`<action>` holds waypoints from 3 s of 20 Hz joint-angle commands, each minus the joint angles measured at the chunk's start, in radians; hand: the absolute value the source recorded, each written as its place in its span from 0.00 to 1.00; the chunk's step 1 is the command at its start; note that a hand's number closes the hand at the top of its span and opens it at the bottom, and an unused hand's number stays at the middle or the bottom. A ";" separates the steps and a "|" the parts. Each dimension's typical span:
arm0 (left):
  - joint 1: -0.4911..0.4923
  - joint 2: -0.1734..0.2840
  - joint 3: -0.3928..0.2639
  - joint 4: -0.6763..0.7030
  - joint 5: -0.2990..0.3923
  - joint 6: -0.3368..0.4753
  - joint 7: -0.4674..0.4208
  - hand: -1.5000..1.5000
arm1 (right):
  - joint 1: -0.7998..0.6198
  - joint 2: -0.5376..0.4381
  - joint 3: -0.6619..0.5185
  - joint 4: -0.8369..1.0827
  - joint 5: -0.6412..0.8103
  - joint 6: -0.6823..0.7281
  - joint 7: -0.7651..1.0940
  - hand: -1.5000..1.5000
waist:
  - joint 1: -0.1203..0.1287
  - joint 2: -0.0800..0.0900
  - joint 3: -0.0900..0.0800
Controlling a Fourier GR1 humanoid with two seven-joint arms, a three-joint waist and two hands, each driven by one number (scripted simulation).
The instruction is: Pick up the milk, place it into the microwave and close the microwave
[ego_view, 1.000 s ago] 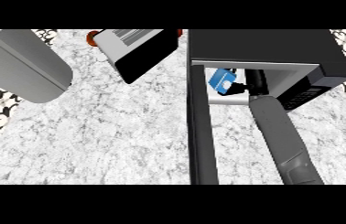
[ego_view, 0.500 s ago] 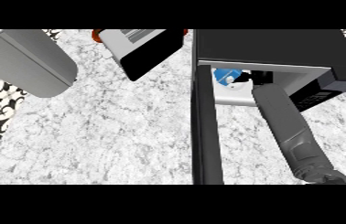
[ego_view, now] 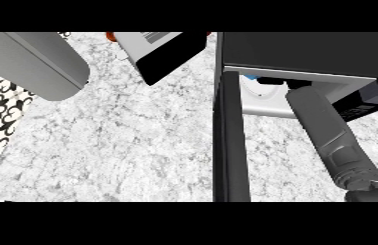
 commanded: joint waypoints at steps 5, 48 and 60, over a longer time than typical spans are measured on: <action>-0.032 0.015 0.008 0.019 -0.020 0.005 -0.002 0.00 | 0.019 -0.116 0.007 0.151 0.070 -0.259 0.209 0.00 | 0.025 0.018 -0.007; -0.157 -0.055 -0.446 0.067 -0.283 -0.040 0.089 1.00 | 0.181 0.069 -0.203 0.074 -0.241 0.710 -0.293 0.00 | -0.104 -0.048 -0.007; -0.213 -0.055 -0.661 0.117 -0.404 0.035 0.120 1.00 | 0.436 0.079 -0.132 -0.109 -0.247 0.803 -0.329 0.00 | -0.130 -0.058 -0.009</action>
